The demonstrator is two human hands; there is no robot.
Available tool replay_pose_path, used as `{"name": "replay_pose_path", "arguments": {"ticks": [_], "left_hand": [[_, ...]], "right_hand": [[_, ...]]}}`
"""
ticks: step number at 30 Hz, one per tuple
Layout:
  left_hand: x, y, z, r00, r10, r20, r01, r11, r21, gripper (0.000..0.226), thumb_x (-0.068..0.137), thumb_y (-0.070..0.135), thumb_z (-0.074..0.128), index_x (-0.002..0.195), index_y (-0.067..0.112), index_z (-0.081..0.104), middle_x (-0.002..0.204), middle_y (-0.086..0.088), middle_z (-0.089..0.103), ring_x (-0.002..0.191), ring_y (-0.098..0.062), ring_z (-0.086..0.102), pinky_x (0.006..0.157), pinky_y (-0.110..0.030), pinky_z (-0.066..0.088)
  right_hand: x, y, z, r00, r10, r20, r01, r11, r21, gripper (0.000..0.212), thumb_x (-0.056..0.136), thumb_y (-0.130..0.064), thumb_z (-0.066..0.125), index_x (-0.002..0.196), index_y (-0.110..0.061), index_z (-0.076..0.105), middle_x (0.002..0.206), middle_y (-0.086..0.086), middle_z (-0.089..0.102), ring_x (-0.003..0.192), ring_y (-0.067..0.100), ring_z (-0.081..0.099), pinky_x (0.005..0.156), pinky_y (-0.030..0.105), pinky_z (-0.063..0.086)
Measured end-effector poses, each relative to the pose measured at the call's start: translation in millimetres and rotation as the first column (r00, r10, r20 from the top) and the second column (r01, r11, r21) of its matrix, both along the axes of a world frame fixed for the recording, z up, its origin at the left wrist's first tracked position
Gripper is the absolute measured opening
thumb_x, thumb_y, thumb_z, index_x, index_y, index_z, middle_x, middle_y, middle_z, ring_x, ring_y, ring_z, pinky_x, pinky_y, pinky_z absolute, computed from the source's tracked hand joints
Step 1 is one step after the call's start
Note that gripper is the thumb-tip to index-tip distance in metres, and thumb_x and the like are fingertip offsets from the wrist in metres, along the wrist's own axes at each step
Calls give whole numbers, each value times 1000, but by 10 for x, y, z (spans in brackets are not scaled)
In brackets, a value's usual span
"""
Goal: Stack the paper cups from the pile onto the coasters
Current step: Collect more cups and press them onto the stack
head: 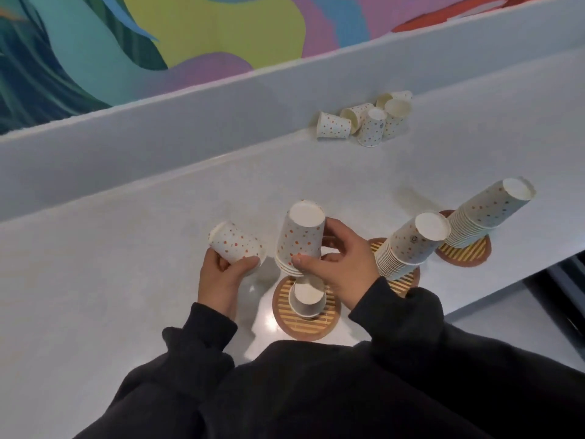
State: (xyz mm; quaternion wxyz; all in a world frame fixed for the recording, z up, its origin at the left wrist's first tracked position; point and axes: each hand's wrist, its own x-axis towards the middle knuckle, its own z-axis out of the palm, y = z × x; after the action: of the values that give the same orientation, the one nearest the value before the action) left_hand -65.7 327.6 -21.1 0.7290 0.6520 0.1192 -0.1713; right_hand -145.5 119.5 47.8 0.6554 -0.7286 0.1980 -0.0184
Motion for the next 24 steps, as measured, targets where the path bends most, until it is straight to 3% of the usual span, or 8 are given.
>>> {"name": "replay_pose_path", "arguments": {"ticks": [2, 6, 9, 14, 17, 21, 24], "left_hand": [[-80, -38, 225, 997, -6, 81, 12, 998, -69, 92, 58, 24, 90, 141, 12, 53, 133, -14, 66, 123, -31, 65, 100, -48, 54], [-248, -63, 559, 981, -61, 186, 69, 997, -37, 85, 57, 26, 90, 134, 14, 56, 126, -12, 70, 118, -30, 68, 94, -46, 58], [-356, -55, 663, 964, -99, 248, 96, 995, 24, 79, 57, 28, 90, 128, 16, 59, 120, -8, 73, 115, -28, 70, 87, -39, 60], [-455, -25, 792, 939, -125, 321, 111, 992, 60, 88, 58, 29, 90, 135, 6, 55, 124, -16, 69, 117, -30, 69, 85, -39, 60], [-501, -59, 866, 884, -239, 401, 204, 971, 129, 90, 61, 30, 91, 135, -4, 51, 128, -21, 64, 121, -31, 66, 87, -37, 61], [-576, -139, 840, 812, -373, 450, 253, 918, 305, 86, 62, 33, 93, 133, 12, 50, 131, -8, 63, 126, -28, 61, 94, -45, 58], [-627, -201, 787, 748, -506, 429, 262, 819, 510, 84, 59, 36, 97, 127, 32, 47, 128, 9, 67, 121, -9, 62, 89, -27, 56]], "right_hand": [[-103, -7, -61, 998, 64, 11, -63, 994, -89, 65, 76, -32, 89, 128, -51, 55, 123, -26, 64, 113, -2, 61, 87, 20, 56], [-256, -8, -129, 991, 130, 30, -119, 966, -228, 67, 76, -36, 87, 121, -63, 46, 124, -34, 57, 116, -11, 55, 83, 7, 49], [-299, -37, -182, 988, 133, 73, -106, 952, -287, 70, 77, -35, 87, 126, -60, 44, 129, -27, 57, 119, -7, 53, 88, 10, 47], [-372, -78, -254, 973, 204, 113, -150, 919, -364, 70, 79, -35, 86, 139, -42, 50, 133, -22, 57, 123, -6, 51, 92, 4, 42], [-452, -87, -347, 963, 240, 124, -172, 899, -403, 68, 79, -33, 85, 139, -35, 54, 134, -18, 57, 124, 0, 53, 95, 11, 44], [-496, -79, -564, 961, 253, 114, -182, 884, -430, 68, 76, -30, 86, 138, -30, 57, 130, -13, 60, 121, 5, 56, 98, 27, 50], [-496, -72, -740, 959, 277, 63, -220, 865, -452, 70, 78, -38, 87, 140, -32, 54, 131, -12, 59, 121, 3, 54, 100, 27, 49]]}}
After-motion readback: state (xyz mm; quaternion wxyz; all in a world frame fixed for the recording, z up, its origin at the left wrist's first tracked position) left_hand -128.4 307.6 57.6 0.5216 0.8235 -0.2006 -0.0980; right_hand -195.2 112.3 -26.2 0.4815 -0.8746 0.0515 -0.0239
